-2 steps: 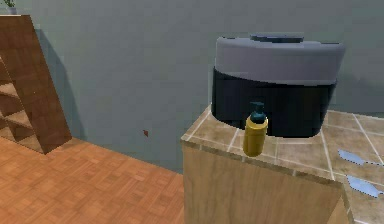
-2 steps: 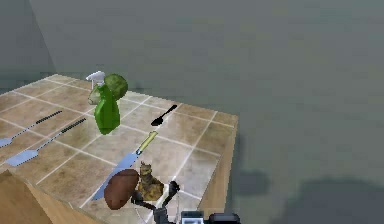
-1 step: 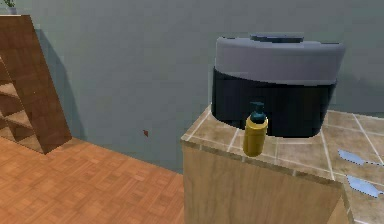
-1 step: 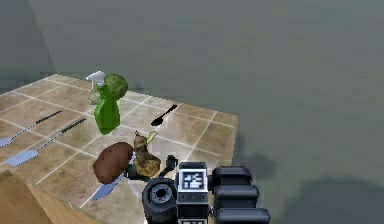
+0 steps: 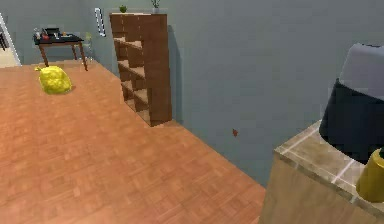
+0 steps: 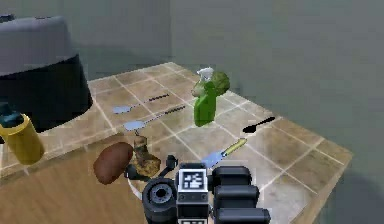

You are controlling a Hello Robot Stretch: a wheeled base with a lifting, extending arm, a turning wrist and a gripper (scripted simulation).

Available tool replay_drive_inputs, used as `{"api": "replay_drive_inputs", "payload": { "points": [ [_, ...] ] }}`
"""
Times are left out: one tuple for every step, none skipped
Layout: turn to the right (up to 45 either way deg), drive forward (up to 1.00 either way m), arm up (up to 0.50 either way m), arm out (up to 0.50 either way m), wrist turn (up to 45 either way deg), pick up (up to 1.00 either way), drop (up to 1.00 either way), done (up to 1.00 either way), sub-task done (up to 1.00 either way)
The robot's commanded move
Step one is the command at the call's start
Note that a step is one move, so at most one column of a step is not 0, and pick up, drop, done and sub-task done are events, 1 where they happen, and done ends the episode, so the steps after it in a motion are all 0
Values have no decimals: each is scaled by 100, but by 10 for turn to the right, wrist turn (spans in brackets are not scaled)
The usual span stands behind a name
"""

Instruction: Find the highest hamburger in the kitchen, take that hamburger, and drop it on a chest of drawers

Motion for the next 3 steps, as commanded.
{"api": "replay_drive_inputs", "payload": {
  "points": [
    [0,25,0,0,0,0,0,0,0],
    [-360,0,0,0,0,0,0,0,0],
    [0,80,0,0,0,0,0,0,0]
  ]
}}
